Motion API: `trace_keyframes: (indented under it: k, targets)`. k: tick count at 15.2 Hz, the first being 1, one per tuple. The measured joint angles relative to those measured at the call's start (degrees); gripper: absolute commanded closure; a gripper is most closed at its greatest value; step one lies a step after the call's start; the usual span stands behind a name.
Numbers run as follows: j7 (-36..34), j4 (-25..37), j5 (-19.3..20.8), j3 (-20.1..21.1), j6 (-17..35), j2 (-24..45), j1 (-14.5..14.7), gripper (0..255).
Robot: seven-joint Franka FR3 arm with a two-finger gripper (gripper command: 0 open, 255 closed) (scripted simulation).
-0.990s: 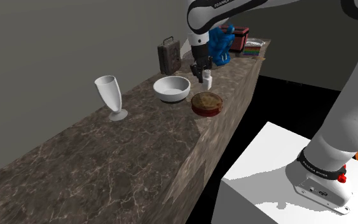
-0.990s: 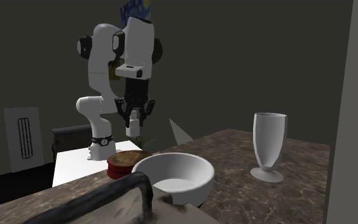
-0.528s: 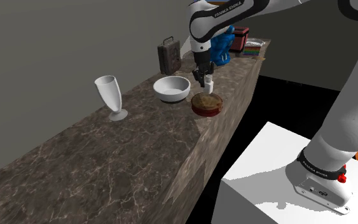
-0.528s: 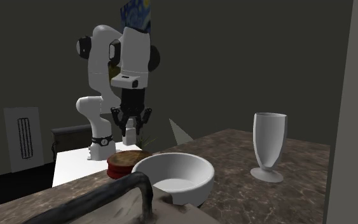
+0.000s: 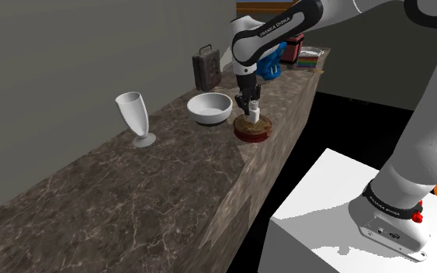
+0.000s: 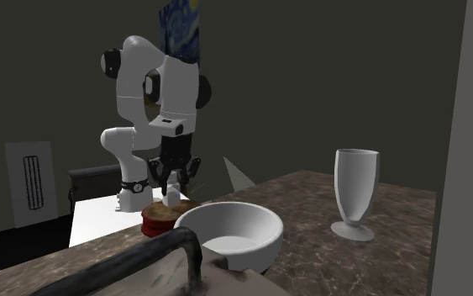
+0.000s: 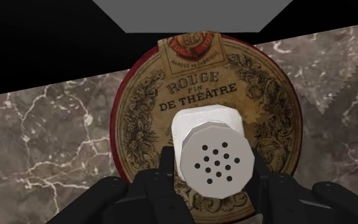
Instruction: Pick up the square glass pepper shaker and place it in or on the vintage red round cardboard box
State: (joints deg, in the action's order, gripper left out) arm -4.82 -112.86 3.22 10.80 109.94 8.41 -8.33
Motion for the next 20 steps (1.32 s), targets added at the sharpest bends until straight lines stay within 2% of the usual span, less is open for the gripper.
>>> trace_keyframes:
  k: [6,7,13,17,20]
  targets:
    - [-0.04,-0.09,0.07,-0.01,0.43,0.31,0.01,255]
    - [-0.04,-0.1,0.07,-0.01,0.44,0.31,0.01,0]
    - [-0.04,-0.1,0.07,-0.01,0.44,0.32,0.01,0]
    - [0.11,5.18,-0.17,0.11,-5.28,-0.23,0.11,0]
    - [0.14,6.25,-0.21,0.13,-6.55,-0.38,0.14,0]
